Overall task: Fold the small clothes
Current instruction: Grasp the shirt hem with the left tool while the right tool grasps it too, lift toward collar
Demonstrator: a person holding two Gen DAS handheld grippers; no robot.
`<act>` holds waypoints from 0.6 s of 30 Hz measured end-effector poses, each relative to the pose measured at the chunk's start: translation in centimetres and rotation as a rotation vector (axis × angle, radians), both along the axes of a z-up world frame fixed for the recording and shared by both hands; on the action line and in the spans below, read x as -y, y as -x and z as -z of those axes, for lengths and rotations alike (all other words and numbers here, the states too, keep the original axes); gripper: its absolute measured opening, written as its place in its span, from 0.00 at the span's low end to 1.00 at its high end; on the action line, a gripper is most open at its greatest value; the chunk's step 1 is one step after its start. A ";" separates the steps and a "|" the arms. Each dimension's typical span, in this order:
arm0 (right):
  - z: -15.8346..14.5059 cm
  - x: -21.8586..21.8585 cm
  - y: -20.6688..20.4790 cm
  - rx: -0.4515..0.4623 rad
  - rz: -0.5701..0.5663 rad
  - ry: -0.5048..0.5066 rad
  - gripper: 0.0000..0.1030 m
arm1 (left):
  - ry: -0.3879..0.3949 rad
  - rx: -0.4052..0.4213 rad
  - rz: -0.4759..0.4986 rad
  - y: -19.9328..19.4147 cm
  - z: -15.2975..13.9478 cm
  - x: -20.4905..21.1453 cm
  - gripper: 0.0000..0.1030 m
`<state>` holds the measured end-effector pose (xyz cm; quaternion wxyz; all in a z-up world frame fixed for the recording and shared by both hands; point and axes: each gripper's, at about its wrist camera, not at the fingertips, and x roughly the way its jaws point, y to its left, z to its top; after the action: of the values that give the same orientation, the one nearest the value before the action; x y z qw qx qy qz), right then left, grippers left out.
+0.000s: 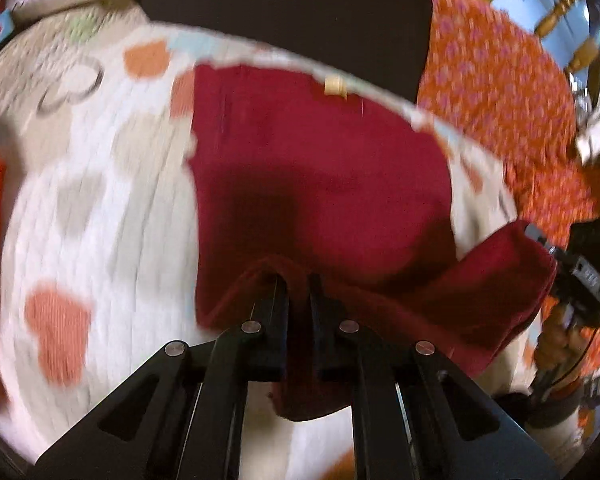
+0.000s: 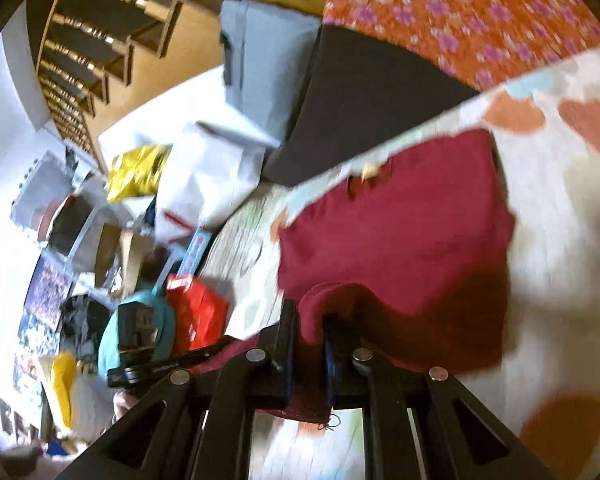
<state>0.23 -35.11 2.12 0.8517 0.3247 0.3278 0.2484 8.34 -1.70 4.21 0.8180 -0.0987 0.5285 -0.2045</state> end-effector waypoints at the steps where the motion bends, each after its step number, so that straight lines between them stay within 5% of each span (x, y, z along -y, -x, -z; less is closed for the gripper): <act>1: -0.2 0.4 -1.7 0.007 0.014 -0.005 0.10 | 0.001 0.009 -0.010 -2.0 -0.2 0.2 0.07; 7: 0.5 2.3 -11.2 -0.013 0.128 0.013 0.10 | -0.054 0.043 -0.094 -11.8 1.2 1.1 0.07; 13: 5.5 4.4 -19.3 -0.175 0.243 0.012 0.15 | -0.017 0.061 -0.193 -17.8 2.7 0.1 0.07; 15: 6.0 5.4 -19.7 -0.210 0.255 -0.020 0.16 | 0.020 0.059 -0.182 -18.3 2.5 -0.2 0.07; 18: 4.6 6.1 -17.7 -0.135 0.253 -0.035 0.25 | 0.056 0.040 -0.165 -18.3 1.8 -0.5 0.09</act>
<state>17.97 -41.26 -2.44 0.8465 0.3943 0.3362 0.1222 26.65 -1.16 2.42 0.8394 -0.1606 0.4962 -0.1529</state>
